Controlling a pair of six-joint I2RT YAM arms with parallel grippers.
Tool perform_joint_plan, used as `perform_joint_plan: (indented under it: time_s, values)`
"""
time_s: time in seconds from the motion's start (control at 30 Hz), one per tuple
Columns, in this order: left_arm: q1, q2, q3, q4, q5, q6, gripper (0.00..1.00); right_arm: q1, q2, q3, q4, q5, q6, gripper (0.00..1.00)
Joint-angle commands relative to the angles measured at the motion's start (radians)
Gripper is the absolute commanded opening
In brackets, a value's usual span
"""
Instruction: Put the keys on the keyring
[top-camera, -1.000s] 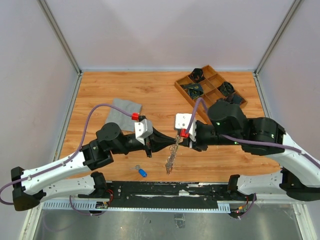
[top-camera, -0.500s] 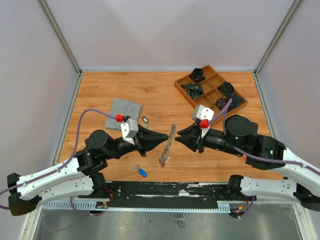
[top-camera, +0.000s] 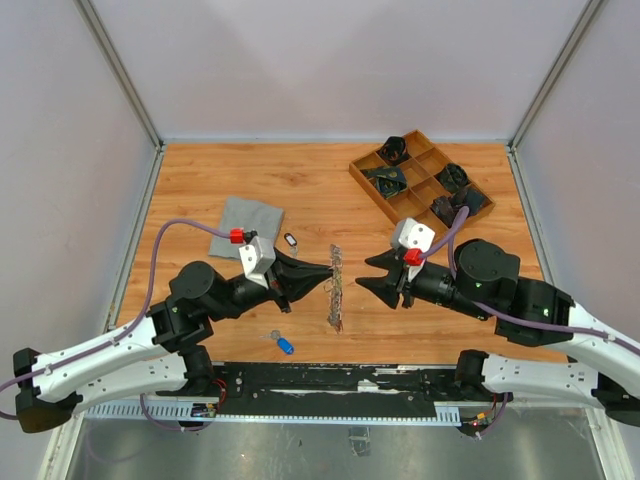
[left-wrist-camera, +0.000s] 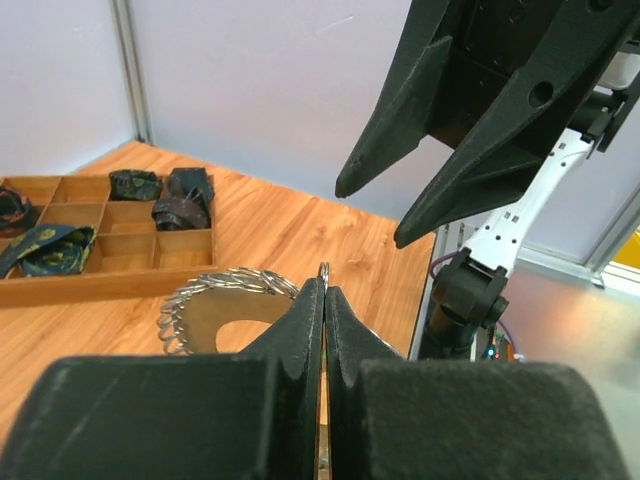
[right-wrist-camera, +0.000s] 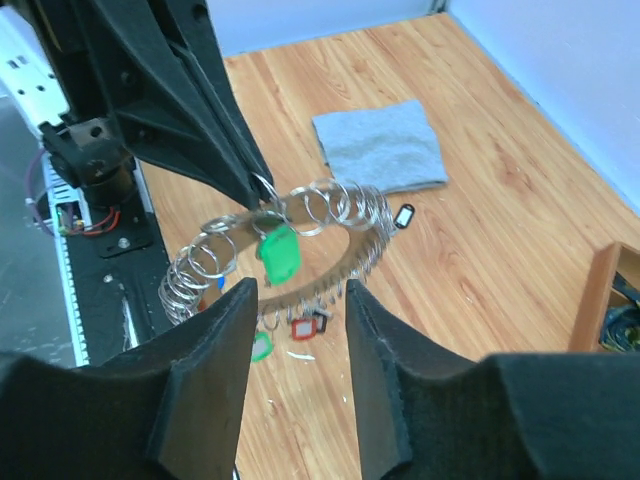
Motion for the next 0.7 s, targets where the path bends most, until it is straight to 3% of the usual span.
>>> perform_joint_plan:
  time_s: [0.0, 0.3, 0.53, 0.67]
  values:
    - [0.001, -0.044, -0.021, 0.032, -0.069, -0.021, 0.00, -0.004, -0.033, -0.052, 0.002, 0.117, -0.010, 0.44]
    - [0.003, -0.069, -0.126, 0.061, -0.123, -0.068, 0.01, -0.004, -0.108, -0.180, 0.095, 0.190, 0.119, 0.64]
    - [0.003, -0.020, -0.141, -0.043, -0.235, -0.083, 0.00, -0.004, -0.035, -0.139, 0.010, 0.156, 0.101, 0.71]
    - [0.021, -0.026, -0.191, 0.014, -0.244, -0.111, 0.01, -0.004, -0.048, -0.159, 0.033, 0.186, 0.106, 0.71]
